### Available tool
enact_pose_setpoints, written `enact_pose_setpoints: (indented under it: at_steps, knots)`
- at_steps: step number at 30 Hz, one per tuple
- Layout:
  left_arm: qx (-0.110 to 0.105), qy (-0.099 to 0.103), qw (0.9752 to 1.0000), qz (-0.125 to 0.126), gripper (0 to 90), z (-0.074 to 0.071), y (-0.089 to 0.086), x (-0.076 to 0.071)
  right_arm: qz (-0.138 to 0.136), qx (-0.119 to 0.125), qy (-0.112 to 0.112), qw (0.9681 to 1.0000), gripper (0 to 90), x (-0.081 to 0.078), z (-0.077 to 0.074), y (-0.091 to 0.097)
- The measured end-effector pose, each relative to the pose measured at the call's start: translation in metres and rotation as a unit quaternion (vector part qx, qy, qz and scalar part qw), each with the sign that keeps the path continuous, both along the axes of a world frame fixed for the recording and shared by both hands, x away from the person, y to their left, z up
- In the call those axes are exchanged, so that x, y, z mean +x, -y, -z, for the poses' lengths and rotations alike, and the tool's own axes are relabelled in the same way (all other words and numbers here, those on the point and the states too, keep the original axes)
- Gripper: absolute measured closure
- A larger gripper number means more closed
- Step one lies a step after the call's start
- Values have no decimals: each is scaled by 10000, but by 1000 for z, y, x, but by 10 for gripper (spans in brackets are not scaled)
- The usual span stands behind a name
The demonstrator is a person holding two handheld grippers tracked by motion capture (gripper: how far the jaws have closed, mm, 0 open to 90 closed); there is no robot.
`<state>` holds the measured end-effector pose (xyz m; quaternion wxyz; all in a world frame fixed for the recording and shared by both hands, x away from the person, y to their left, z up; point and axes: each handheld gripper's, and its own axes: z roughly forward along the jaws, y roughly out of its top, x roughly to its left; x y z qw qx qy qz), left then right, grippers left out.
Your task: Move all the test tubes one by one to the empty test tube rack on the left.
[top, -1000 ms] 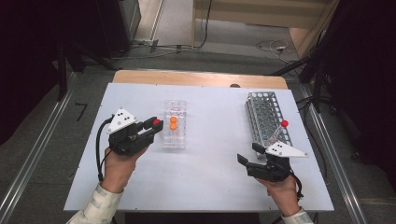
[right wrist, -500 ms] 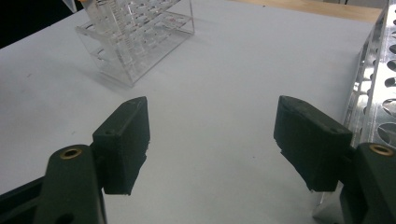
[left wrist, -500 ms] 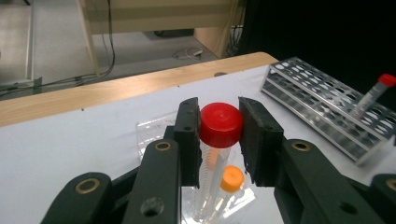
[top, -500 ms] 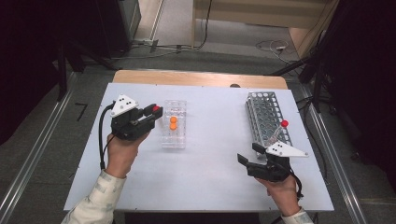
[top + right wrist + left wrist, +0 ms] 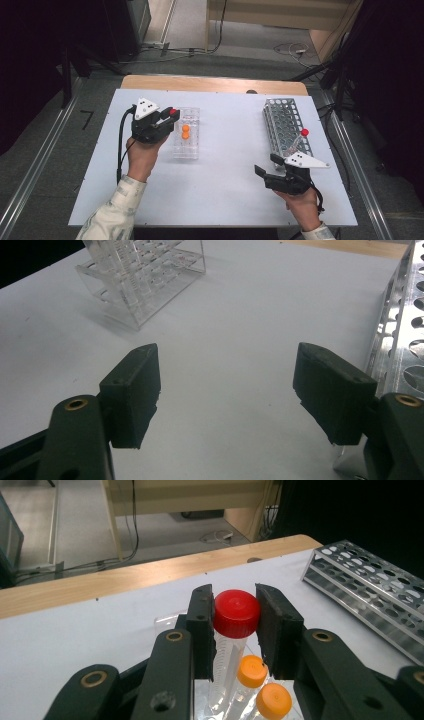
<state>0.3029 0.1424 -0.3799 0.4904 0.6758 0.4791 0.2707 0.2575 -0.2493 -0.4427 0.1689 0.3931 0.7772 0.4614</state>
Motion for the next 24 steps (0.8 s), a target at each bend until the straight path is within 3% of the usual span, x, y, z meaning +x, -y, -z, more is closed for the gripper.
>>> enact_pose_setpoints:
  at_steps: [15, 24]
  knots:
    - [74, -155, 9998, -110, 699, 35, 4, 0, 41, -9, -15, 10000, 256, 0, 1, 1]
    - [-26, -190, 9998, -96, 651, 39, 4, -1, 49, -40, -21, 10000, 257, 1, 3, 1]
